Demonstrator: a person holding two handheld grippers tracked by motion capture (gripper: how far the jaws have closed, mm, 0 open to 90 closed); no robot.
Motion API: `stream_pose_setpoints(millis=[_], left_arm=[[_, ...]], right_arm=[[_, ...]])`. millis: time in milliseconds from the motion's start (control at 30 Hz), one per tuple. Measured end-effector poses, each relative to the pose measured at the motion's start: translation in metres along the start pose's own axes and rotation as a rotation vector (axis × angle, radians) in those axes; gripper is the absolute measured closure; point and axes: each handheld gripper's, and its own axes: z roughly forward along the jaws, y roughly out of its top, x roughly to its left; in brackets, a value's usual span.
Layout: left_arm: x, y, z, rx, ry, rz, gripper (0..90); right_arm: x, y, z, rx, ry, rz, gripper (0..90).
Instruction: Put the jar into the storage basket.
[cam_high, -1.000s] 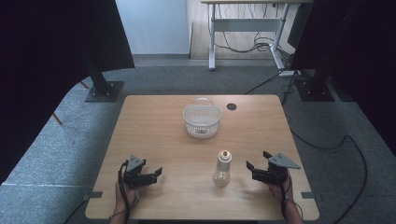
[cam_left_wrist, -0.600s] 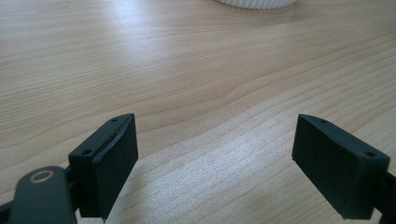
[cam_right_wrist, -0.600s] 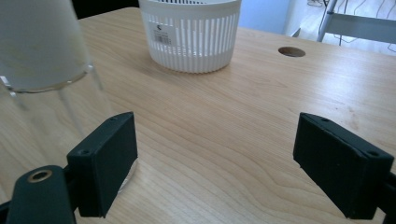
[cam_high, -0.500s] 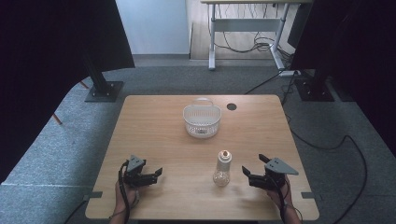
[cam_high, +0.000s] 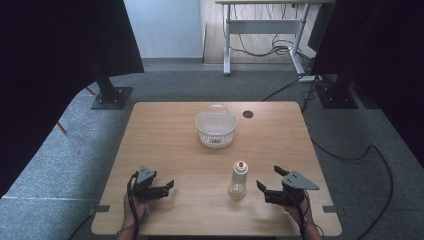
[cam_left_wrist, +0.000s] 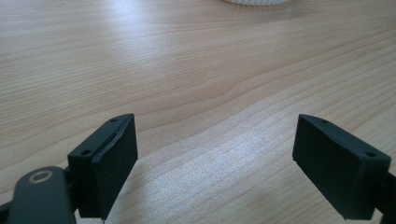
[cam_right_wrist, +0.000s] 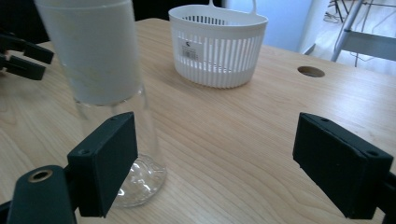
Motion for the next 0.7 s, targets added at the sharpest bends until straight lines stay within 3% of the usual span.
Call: stream_pose_setpoints(millis=[300,700], left_arm=[[-0.001,0.0,0.001,0.004,-0.002,0.004,13.8],[-0.002,0.001,0.002,0.013,-0.004,0.014,13.8]], right_arm=[[0.009,0.005,0.001,-0.021,0.061,0.005,12.1],[0.017,0.01,0.004,-0.023,0.098,0.018,9.4]])
